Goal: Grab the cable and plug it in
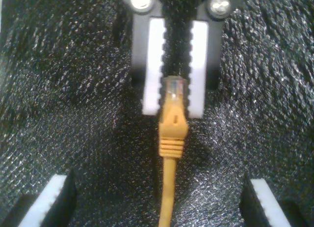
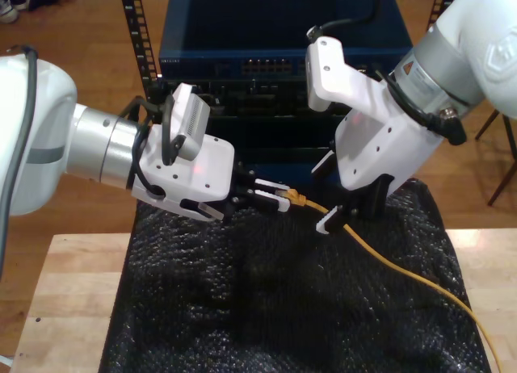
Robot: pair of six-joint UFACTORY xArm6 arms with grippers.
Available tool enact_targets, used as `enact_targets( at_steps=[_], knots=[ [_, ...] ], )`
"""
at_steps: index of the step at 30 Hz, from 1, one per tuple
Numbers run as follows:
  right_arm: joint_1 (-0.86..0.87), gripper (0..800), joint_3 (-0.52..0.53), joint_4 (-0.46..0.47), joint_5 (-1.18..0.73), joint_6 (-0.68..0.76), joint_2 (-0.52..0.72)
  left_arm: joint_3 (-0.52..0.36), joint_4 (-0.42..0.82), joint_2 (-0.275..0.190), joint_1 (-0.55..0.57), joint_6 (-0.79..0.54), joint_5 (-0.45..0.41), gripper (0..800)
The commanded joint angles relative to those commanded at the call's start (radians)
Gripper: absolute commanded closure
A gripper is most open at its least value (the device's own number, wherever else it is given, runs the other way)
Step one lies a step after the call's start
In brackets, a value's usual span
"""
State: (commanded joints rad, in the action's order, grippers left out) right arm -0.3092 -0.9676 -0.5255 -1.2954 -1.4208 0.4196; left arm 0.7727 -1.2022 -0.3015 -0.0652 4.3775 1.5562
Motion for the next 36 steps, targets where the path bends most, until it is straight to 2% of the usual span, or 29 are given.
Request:
enact_targets(
  at_steps=[4, 8, 16, 25, 36],
  knots=[
    [0.000, 2, -0.005, 0.000, 0.005, -0.054, 0.032, 0.000, -0.025, 0.000, -0.014, 0.026, 0.038, 797],
    [0.002, 3, -0.005, 0.002, 0.008, -0.061, 0.081, 0.005, -0.034, 0.023, -0.020, 0.055, 0.098, 797],
    [0.002, 4, 0.011, 0.002, 0.011, -0.163, 0.161, 0.005, -0.054, 0.035, -0.058, 0.087, 0.144, 797],
    [-0.006, 9, 0.121, -0.005, 0.169, -0.242, 0.270, 0.025, -0.086, 0.109, -0.084, 0.138, 0.273, 797],
    [-0.041, 10, 0.123, -0.037, 0.184, -0.275, 0.365, 0.044, -0.132, 0.176, -0.110, 0.155, 0.379, 797]
  ],
)
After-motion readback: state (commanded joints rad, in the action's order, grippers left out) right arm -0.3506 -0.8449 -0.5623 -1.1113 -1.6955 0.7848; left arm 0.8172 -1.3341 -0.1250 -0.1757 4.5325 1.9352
